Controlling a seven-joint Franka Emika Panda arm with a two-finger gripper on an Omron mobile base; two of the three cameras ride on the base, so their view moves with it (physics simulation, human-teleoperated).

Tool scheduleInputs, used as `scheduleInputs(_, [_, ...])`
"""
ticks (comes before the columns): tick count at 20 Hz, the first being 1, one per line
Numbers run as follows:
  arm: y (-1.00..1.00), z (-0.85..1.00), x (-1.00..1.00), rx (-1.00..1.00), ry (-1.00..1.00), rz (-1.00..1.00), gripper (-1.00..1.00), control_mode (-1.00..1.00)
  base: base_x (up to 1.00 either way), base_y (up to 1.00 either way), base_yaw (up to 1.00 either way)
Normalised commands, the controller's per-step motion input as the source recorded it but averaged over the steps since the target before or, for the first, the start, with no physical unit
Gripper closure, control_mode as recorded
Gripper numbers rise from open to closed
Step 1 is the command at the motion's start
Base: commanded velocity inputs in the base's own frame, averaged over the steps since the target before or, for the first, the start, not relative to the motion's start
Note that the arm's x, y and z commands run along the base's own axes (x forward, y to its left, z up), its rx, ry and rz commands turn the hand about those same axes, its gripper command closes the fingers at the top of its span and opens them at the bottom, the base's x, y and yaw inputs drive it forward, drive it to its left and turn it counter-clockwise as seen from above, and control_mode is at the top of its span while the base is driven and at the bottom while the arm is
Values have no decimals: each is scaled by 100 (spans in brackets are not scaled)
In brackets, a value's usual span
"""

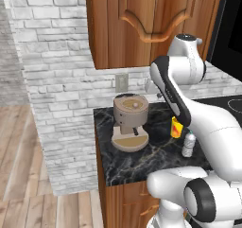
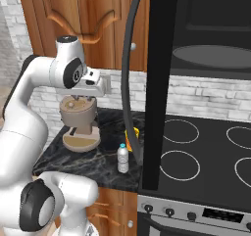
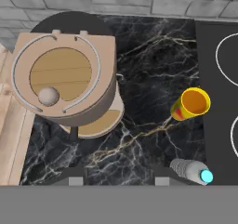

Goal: Place the microwavable item in the microwave. Then, close the microwave door and press the start button.

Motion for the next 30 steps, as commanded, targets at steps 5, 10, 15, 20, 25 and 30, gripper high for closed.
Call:
scheduleInputs(5, [0,-10,-1,0,0,0,-100,-100,0,0,0])
scheduleInputs(10, [12,-44,-6,-9,1,0,-100,-100,0,0,0])
scheduleInputs(15, [-36,-96,-14,-19,-7,3,-100,-100,0,0,0])
scheduleInputs(20, [-56,-91,-1,-12,0,10,-100,-100,0,0,0])
scheduleInputs(25, [-55,-18,26,0,0,1,-100,-100,0,0,0])
scheduleInputs(30, [-32,0,51,0,1,0,-100,-100,0,0,0])
